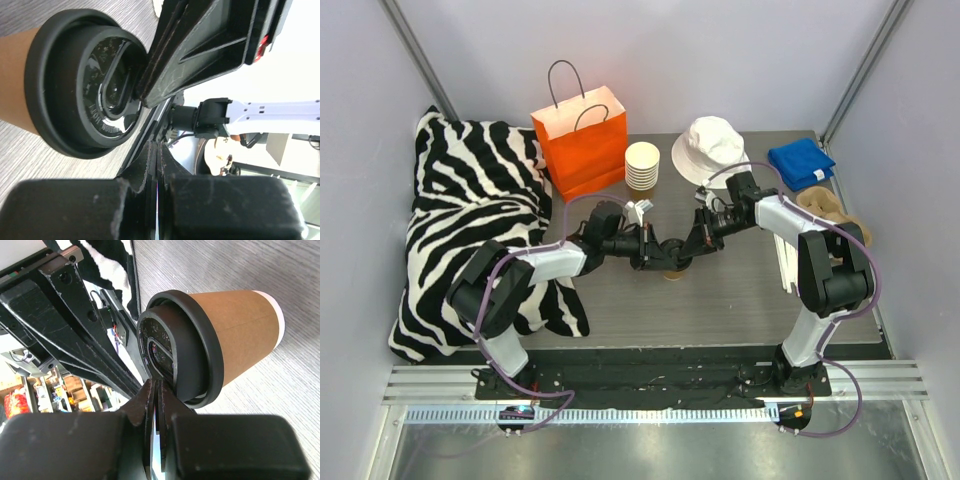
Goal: Pack the takeout coffee
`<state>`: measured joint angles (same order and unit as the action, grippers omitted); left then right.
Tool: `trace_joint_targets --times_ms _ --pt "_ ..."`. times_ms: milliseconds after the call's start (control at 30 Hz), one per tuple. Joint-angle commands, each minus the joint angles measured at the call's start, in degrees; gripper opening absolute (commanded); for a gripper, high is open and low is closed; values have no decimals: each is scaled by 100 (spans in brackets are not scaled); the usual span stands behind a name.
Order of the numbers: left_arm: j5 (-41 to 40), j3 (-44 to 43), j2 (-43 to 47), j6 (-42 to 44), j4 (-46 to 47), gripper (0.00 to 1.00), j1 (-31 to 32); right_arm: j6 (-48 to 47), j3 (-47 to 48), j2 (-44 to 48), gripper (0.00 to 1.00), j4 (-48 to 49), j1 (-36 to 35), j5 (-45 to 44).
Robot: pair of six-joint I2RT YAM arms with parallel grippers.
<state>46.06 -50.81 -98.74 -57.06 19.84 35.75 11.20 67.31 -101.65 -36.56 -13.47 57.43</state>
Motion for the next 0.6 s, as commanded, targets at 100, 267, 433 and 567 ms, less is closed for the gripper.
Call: trace_joint_targets --times_ms 100,267,433,567 --pt "-10 -298 -40 -306 495 0 20 189 300 84 9 228 -76 31" --pt "-80 -412 -163 -315 451 0 20 356 344 49 9 368 -103 181" --pt "-168 -439 -374 -332 451 0 20 471 344 -74 9 535 -173 67" --pt "-290 -465 -497 -315 276 0 20 348 274 -224 9 553 -261 -196"
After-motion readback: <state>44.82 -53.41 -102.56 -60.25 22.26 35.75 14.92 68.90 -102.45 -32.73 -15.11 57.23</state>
